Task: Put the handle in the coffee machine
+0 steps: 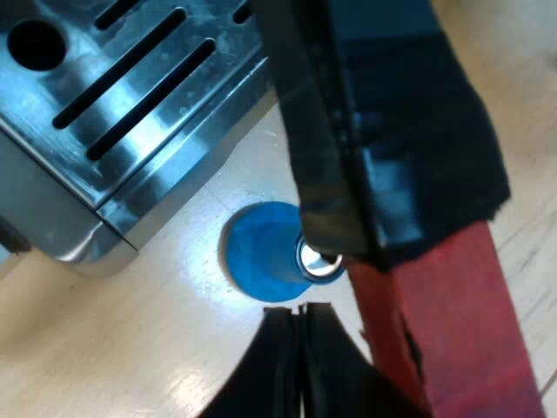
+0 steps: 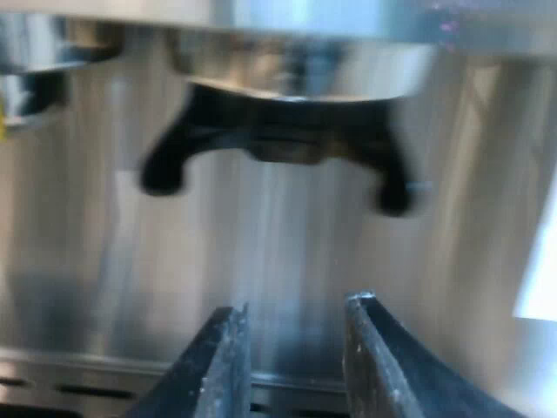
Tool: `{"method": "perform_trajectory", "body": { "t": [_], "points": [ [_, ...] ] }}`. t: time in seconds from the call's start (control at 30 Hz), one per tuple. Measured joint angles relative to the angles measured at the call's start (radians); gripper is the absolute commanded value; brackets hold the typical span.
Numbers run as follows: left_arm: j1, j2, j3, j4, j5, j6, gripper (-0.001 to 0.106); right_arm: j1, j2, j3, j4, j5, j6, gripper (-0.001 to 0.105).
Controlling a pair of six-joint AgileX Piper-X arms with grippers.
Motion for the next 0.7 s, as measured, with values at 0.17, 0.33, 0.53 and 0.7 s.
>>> {"method": "perform_trajectory", "body": {
  "t": [0.17,0.33,0.53,0.7],
  "points": [
    [-0.011,-0.015,0.005,-0.021,-0.045,-0.061,0.000,0.017,-0.181,0.081,0.044,0.004,-0.044,0.031],
    [-0.022,-0.054,0.011,-0.079,-0.115,-0.099,0.000,0.047,-0.300,0.112,0.154,0.004,-0.045,0.031],
    [-0.021,-0.092,0.011,-0.137,-0.135,-0.134,0.000,0.086,-0.398,0.112,0.313,0.004,-0.050,0.031],
    [-0.022,-0.107,0.008,-0.155,-0.156,-0.158,0.000,0.114,-0.464,0.115,0.392,0.002,-0.050,0.031]
  ]
}}
